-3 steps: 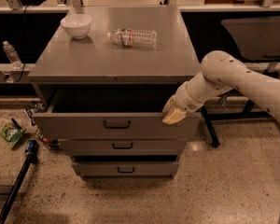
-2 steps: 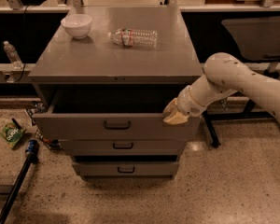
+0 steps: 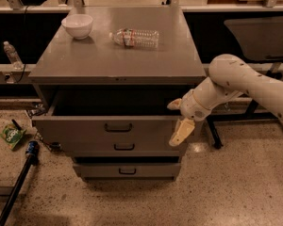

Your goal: Open top drawer

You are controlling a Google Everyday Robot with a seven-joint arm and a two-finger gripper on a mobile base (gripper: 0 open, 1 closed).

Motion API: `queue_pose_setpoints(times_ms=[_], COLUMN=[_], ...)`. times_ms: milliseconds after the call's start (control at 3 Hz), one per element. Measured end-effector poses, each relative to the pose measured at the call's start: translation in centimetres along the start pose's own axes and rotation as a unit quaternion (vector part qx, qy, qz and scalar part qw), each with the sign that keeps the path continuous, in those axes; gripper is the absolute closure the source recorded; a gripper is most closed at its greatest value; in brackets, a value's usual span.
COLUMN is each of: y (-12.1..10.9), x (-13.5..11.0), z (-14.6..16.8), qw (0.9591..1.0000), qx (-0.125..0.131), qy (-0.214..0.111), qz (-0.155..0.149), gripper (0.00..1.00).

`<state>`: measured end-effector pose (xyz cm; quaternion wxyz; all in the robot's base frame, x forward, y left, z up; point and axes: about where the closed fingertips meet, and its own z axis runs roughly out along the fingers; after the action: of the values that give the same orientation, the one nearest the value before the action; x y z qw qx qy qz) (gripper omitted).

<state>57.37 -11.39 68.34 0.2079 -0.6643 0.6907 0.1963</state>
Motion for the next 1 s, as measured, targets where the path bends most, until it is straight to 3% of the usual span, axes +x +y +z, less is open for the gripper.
queue_pose_setpoints(times_ms=[333, 1000], y=[0.46, 1.02], x=[0.07, 0.03], z=[0.09, 0.25], qw=[0.9999, 0.9997], qx=[-0.01, -0.025], qy=[-0.003, -0.006], qz=[-0.001, -0.002], gripper=[0.18, 0.64])
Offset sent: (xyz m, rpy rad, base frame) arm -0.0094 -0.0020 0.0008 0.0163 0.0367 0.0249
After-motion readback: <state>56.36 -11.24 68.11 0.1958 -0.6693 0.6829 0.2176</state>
